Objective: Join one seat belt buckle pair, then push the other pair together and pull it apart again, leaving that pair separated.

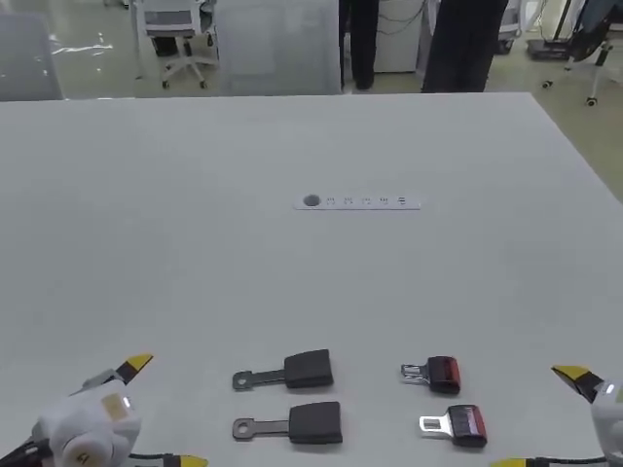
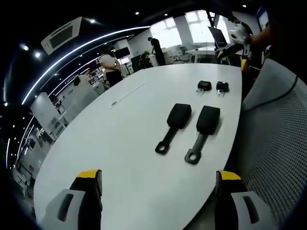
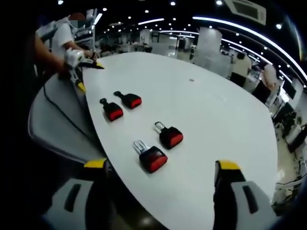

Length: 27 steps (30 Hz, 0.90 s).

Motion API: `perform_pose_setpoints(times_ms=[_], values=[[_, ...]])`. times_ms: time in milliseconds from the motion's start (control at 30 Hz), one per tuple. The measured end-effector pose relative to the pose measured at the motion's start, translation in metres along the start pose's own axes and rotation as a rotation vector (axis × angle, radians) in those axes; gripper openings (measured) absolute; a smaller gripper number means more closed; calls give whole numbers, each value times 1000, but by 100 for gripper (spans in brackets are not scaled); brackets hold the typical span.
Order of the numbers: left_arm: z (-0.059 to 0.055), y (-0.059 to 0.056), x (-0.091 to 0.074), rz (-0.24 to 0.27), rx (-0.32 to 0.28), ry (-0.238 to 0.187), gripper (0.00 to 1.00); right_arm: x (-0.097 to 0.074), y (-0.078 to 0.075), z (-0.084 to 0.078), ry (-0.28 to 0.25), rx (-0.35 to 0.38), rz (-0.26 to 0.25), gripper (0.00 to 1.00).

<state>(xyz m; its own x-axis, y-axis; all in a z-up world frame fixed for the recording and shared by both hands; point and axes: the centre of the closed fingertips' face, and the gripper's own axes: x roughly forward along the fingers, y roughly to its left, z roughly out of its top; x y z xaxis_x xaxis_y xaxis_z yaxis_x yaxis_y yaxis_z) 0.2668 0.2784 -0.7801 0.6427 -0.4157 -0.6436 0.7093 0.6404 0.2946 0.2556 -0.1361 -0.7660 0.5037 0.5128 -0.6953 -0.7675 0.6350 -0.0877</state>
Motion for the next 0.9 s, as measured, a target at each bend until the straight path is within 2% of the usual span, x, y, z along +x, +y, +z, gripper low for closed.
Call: perform_pose_setpoints(times_ms=[67,167,267,367,400,500,567,733,867,900], values=[[-1,1,1,-3,1,-1,100,-1,0,-1,8,-10,0,76],[-2,-2,1,-15,13,8,100,-1,-1,5,-22,-32,2,77],[-1,-4,0,-26,25,8,100,-1,-3,9,-30,-35,4,78],[-6,-8,1,-57,19,45,100,0,-5,11,-33,-35,8,81],[-6,-9,1,-61,20,46,100,0,-7,11,-28,-45,3,83],[-7,-11,3,-81,52,67,100,1,-7,9,-11,-72,13,85],[-4,-13,4,-96,61,78,99,1,-7,7,5,-101,28,84],[2,-18,9,-139,80,108,94,5,-7,2,44,-124,57,76],[10,-23,15,-178,65,125,90,9,-7,1,47,-145,76,75],[11,-27,17,-202,65,139,88,10,-6,1,49,-146,85,74]])
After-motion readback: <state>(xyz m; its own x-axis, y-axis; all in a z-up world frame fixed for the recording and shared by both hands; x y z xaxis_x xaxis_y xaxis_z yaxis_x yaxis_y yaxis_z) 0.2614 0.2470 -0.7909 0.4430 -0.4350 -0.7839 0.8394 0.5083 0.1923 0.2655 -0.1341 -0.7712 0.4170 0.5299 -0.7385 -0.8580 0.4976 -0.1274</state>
